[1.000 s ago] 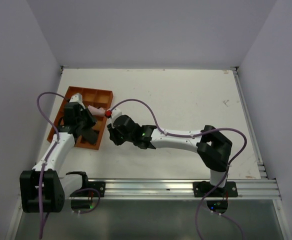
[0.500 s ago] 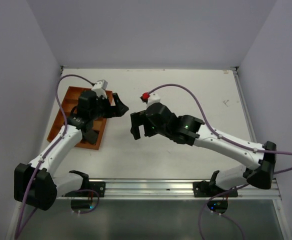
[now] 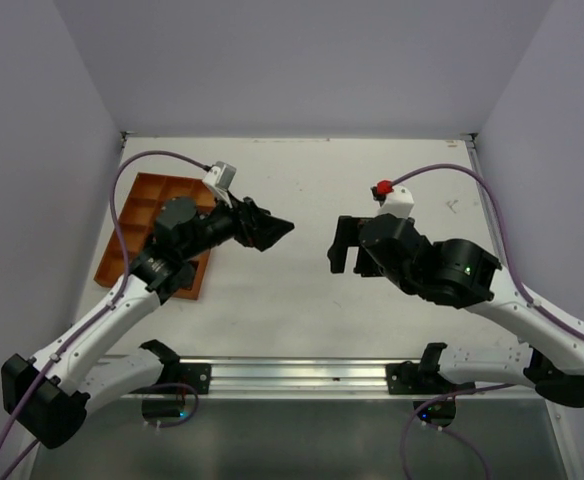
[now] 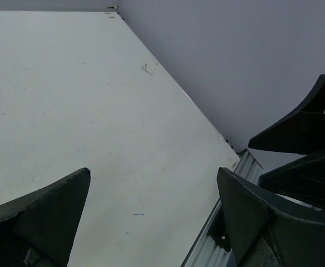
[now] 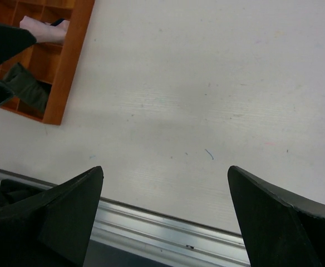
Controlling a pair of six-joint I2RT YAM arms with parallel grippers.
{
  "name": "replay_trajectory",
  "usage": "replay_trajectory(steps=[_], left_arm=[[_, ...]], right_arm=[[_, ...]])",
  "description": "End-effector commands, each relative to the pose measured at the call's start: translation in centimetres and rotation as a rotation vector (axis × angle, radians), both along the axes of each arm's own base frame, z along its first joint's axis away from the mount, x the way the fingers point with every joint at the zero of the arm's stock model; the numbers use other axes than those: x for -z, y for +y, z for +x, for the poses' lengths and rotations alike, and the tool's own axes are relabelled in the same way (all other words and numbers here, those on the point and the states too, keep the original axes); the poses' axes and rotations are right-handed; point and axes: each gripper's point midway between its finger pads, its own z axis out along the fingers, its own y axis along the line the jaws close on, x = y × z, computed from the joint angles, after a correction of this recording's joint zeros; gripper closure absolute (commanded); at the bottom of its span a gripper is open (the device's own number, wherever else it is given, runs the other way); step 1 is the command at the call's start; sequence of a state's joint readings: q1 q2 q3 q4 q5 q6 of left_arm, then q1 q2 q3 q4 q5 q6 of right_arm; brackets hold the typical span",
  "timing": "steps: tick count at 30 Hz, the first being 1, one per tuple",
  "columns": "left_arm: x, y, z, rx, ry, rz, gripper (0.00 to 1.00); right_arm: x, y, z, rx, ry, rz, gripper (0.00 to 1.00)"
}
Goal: Roll the underwear
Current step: Place the rolled underwear into the container
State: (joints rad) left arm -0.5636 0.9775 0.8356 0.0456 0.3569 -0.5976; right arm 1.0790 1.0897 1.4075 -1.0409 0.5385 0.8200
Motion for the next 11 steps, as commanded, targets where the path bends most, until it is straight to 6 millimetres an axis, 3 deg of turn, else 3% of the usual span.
replay_trajectory(steps=[1, 11], left_arm=[[-3.1, -1.6, -0.7, 0.107, -0.068, -0.07, 0.0], [-5.7, -2.2, -1.5, 0.152, -0.134, -0.109, 0.0]], right_arm=[[-1.9, -2.4, 0.7, 0.133, -0.052, 0.028, 0.01], [-2.2, -2.3, 1.2, 0.12, -0.086, 0.014, 0.01]])
